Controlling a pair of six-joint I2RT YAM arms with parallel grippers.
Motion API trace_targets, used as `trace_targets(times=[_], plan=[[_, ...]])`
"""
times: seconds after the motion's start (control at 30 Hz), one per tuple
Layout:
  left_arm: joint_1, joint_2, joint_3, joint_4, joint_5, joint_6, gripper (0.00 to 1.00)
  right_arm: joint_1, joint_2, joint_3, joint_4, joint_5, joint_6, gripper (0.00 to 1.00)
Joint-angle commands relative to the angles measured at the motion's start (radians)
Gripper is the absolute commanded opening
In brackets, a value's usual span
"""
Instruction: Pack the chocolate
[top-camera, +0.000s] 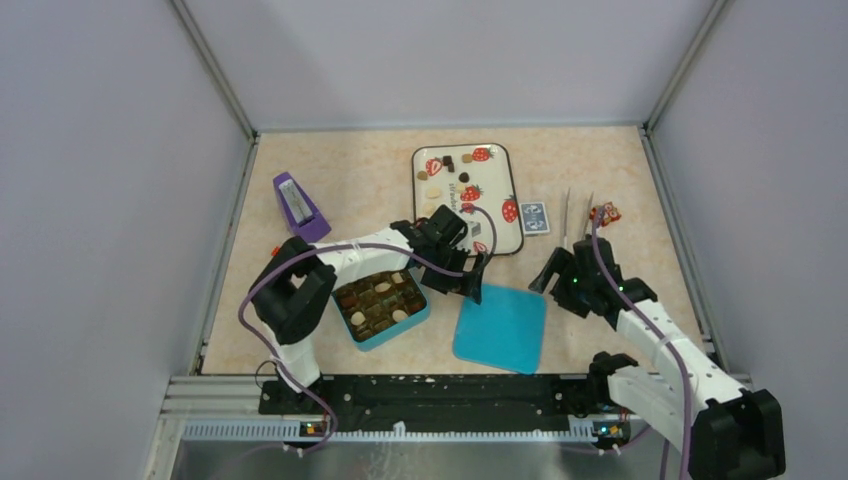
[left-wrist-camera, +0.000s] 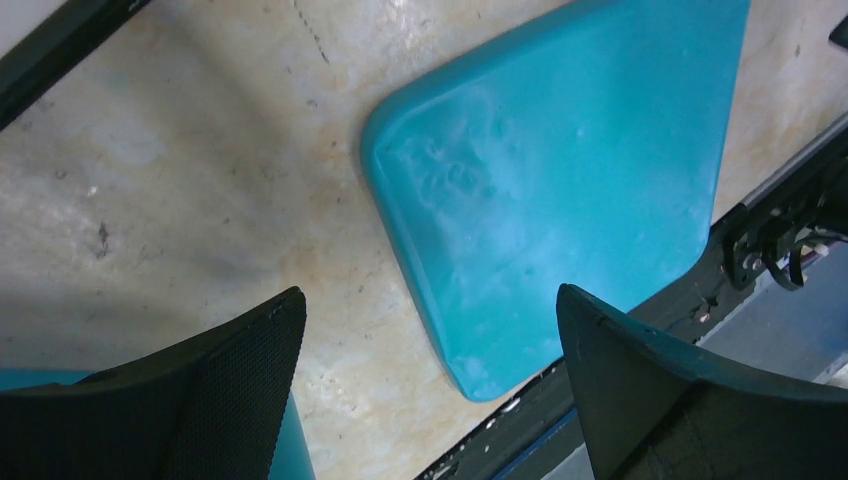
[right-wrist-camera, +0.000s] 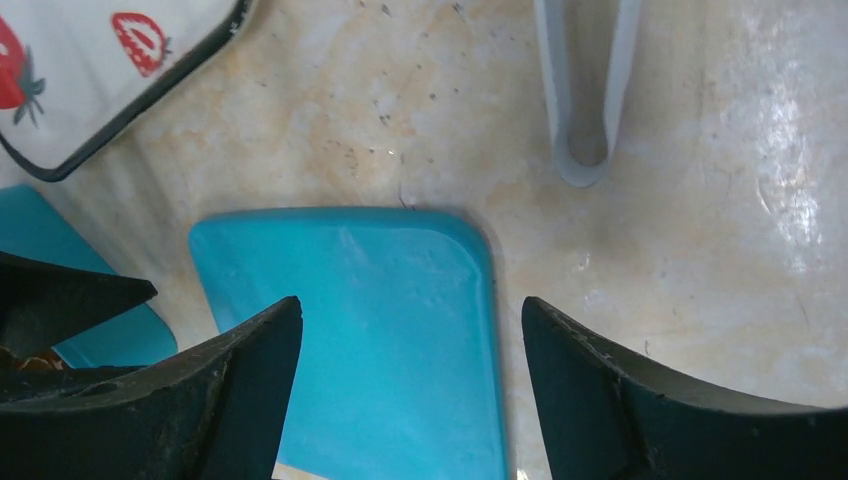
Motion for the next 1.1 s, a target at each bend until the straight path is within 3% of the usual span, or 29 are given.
trace_targets(times=[0.0, 0.2, 0.5, 0.83, 1.07], plan=[[-0.016, 0.072, 0.077, 0.033, -0.003, -0.03, 0.99, 0.005, -0.006, -0.027, -0.027, -0.002, 0.061, 0.79], [-0.024, 0.109, 0.097, 0.047, 0.019, -0.044, 0.99, 0.006, -0.011, -0.076, -0.054, -0.058, 0.088, 0.79], [-0.028, 0.18, 0.121, 0.058, 0.069, -0.039, 0.99, 0.006, -0.01, -0.155, 0.065, -0.185, 0.16, 0.79], [-0.005, 0.146, 0.204, 0.131, 0.27, -0.027, 0.99, 0.005, 0.029, -0.188, 0.202, -0.269, 0.24, 0.78], [0.071, 0.066, 0.142, 0.272, 0.467, -0.121, 0.99, 0.006, 0.038, -0.189, 0.232, -0.263, 0.251, 0.78]])
